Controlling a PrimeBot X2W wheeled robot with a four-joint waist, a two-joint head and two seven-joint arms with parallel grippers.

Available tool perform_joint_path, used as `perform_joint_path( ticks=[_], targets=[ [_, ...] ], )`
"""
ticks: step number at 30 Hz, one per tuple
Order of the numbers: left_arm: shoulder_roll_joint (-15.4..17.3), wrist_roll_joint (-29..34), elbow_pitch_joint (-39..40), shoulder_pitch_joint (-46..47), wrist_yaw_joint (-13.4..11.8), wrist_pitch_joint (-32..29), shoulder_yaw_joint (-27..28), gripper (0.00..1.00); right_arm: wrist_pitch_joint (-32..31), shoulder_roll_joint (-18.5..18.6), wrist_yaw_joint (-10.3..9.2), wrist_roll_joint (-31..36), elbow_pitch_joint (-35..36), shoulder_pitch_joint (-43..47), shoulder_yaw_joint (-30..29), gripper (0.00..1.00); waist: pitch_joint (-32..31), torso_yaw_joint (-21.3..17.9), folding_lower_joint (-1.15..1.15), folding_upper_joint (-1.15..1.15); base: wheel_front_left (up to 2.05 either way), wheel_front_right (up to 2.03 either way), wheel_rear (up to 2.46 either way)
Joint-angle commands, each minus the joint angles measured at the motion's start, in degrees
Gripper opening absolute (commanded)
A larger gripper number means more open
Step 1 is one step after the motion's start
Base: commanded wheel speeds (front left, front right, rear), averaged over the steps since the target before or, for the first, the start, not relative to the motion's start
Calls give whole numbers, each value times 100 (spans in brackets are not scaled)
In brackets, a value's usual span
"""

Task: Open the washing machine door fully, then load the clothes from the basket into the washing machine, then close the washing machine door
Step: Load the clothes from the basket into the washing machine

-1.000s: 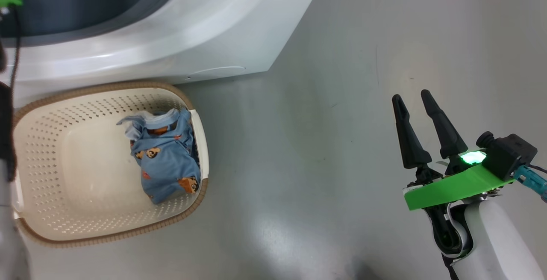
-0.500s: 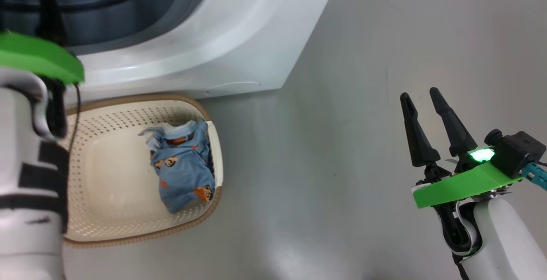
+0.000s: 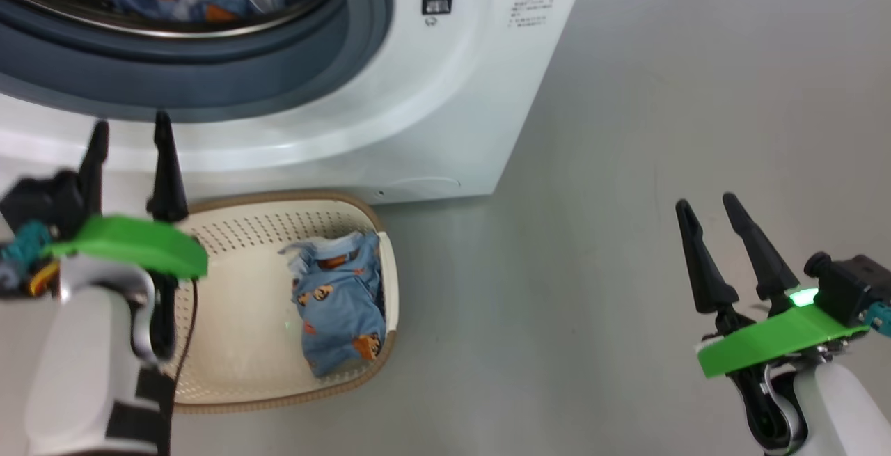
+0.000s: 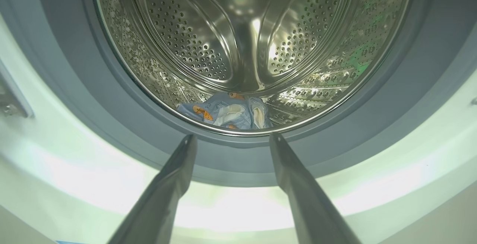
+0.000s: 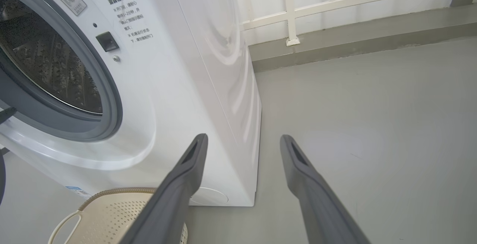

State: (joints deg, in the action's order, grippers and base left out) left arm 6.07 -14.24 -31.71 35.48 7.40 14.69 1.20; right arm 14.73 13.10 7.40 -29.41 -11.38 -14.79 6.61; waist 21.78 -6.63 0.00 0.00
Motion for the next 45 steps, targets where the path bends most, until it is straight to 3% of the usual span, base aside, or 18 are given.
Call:
perform_joint_path(
  ticks=[1, 25, 45],
  targets=[
    [168, 60, 208, -154, 9, 30, 181, 100, 27, 92, 9, -73, 94, 153, 76, 100, -261, 169, 0, 0, 0, 0, 0],
    [-52, 202, 2041, -3256, 9, 30, 511, 100, 27, 276, 9, -134, 106, 1211, -153, 100, -1485, 318, 0, 0, 0, 0, 0],
    [-254, 265, 2549, -3886, 9, 30, 577, 100, 27, 216, 9, -126, 124, 1414, -173, 100, -1624, 242, 0, 0, 0, 0, 0]
  ],
)
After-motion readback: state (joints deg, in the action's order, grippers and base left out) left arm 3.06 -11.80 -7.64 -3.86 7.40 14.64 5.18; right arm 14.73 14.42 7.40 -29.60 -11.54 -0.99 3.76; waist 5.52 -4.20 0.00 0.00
